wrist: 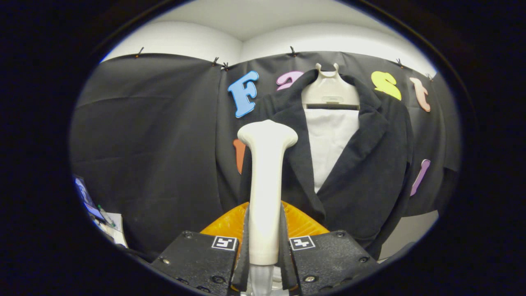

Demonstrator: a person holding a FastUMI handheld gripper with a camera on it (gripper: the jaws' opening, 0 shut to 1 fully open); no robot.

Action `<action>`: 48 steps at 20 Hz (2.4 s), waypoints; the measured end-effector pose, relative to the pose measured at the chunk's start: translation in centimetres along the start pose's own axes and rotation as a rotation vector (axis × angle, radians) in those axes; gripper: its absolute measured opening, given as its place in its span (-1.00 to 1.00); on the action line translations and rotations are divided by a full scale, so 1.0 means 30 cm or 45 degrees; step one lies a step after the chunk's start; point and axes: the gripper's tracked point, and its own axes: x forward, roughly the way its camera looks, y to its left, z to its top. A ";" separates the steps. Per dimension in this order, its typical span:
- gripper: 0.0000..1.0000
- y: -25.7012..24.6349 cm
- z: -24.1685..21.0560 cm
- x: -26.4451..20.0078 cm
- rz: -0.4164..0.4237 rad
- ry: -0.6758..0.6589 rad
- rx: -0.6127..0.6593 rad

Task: Iron the clothes twice with a garment steamer, once on the left side and once on the right side.

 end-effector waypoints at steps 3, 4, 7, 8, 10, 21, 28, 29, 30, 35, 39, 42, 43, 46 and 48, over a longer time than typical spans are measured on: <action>-0.33 -0.024 -0.040 -0.001 -0.010 0.026 -0.010; -0.33 -0.032 -0.052 -0.003 -0.014 0.031 -0.014; -0.33 -0.045 -0.097 -0.014 -0.024 0.058 -0.019; -0.33 -0.050 -0.113 -0.020 -0.027 0.068 -0.018; -0.33 -0.056 -0.144 -0.031 -0.027 0.089 -0.016; -0.33 -0.053 -0.352 -0.067 -0.010 0.231 -0.004; -0.33 -0.076 -0.486 -0.076 -0.011 0.332 0.018; -0.33 -0.079 -0.509 -0.080 -0.011 0.346 0.020; -0.33 -0.085 -0.527 -0.082 -0.011 0.359 0.021; -0.33 -0.102 -0.627 -0.094 -0.016 0.425 0.034; -0.33 -0.087 -0.700 -0.110 -0.016 0.470 0.035; -0.33 -0.092 -0.745 -0.103 -0.017 0.505 0.038; -0.33 -0.088 -0.773 -0.104 -0.017 0.517 0.036; -0.33 -0.090 -0.826 -0.099 -0.015 0.557 0.036; -0.33 -0.094 -0.853 -0.099 -0.018 0.583 0.039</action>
